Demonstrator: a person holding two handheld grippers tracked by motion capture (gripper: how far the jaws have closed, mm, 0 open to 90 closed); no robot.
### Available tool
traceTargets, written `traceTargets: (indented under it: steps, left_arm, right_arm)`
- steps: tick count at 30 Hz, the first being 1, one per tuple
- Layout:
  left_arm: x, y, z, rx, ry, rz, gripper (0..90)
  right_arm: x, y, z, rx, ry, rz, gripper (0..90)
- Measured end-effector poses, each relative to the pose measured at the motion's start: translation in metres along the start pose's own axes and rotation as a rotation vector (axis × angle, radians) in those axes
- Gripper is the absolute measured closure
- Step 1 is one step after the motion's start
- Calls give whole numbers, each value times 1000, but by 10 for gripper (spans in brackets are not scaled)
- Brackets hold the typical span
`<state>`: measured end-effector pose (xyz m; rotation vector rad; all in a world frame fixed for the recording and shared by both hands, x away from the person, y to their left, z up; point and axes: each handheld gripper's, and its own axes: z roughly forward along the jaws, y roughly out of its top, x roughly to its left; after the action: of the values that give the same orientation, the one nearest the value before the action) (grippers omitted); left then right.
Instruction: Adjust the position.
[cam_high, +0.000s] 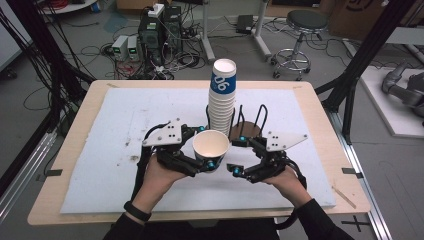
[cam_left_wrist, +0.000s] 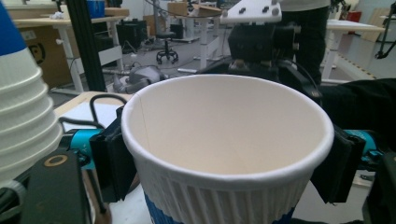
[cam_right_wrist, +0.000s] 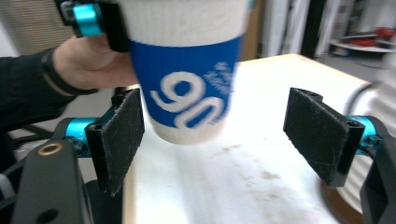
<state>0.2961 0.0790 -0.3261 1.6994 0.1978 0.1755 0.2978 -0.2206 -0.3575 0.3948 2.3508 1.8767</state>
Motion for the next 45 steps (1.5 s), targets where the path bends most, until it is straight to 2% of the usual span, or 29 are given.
traceTargets:
  steps: [2,3,4,11,14,23,45]
  left_arm:
    - [4,-3,-3,6,12,-7,220]
    - [6,-4,-4,8,17,-7,220]
    - [9,-6,-7,13,28,-8,220]
    - [14,-10,-14,32,74,-2,220]
    - [17,-11,-16,34,90,0,220]
    - [18,-9,-18,25,91,-1,220]
    - [12,-1,-12,18,61,22,220]
  right_arm:
    - [-7,1,-8,-15,-55,16,208]
    - [-7,1,-8,-15,-55,16,208]
    - [-11,1,-13,-14,-95,22,208]
    - [-22,-1,-30,-13,-176,46,209]
    - [-24,-1,-34,-16,-185,44,209]
    - [-28,1,-43,-7,-208,35,209]
    - [-25,3,-47,-11,-221,24,208]
